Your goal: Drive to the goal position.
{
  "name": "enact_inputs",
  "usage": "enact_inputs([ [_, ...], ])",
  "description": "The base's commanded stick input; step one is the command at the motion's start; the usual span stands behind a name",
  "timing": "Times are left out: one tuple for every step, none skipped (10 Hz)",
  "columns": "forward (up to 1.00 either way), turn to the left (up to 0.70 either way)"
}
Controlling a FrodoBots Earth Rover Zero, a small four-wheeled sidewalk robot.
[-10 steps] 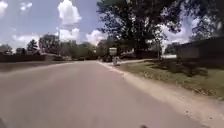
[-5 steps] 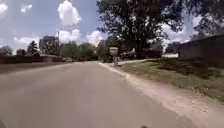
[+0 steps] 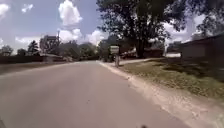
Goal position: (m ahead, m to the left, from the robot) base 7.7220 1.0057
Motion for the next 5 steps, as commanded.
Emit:
enact_inputs([
  [0.85,0.00],
  [0.85,0.00],
  [0.85,0.00],
  [0.85,0.00],
  [0.85,0.00],
])
